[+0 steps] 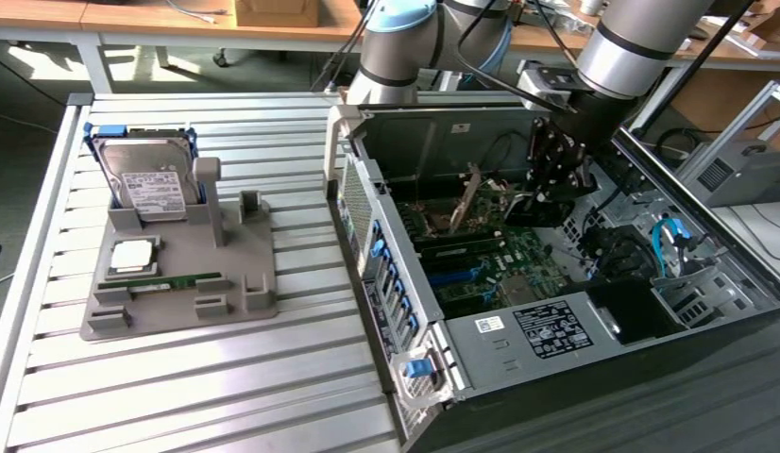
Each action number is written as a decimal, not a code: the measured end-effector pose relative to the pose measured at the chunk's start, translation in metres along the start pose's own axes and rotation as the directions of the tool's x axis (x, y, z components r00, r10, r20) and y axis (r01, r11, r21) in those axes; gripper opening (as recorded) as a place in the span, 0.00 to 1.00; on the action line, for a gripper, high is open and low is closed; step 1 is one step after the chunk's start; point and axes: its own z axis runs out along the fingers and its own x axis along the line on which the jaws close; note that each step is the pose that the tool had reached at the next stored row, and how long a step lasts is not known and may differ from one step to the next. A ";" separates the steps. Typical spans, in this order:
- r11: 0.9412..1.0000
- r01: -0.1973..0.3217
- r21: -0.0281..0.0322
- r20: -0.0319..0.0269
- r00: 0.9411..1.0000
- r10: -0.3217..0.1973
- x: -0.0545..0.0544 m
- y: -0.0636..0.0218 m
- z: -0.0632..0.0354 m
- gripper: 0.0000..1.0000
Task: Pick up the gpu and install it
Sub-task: 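Insert the gpu into the slot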
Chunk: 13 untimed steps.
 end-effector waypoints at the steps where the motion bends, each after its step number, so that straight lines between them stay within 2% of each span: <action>1: 1.000 0.006 0.000 0.000 1.000 -0.006 0.000 0.0000 0.0000 0.27; 13: 0.997 0.078 0.000 -0.002 0.997 -0.078 0.000 0.0000 0.0000 0.27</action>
